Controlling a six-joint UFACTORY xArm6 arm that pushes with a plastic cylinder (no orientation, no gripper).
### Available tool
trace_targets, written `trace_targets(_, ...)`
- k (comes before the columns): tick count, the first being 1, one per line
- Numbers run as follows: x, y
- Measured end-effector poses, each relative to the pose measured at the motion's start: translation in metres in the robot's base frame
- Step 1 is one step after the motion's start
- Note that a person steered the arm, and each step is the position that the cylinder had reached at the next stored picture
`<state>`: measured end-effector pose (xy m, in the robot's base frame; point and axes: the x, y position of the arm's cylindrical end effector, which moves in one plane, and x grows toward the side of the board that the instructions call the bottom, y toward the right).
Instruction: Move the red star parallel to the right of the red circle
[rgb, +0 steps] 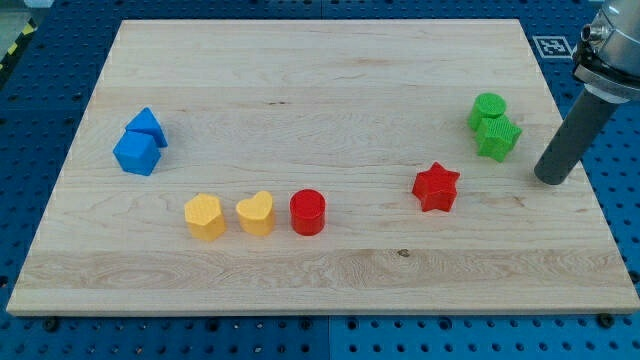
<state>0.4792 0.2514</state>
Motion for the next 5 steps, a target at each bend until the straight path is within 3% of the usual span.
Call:
trace_targets(2,0.000,-0.057)
trace_targets(5,0.000,-0.074)
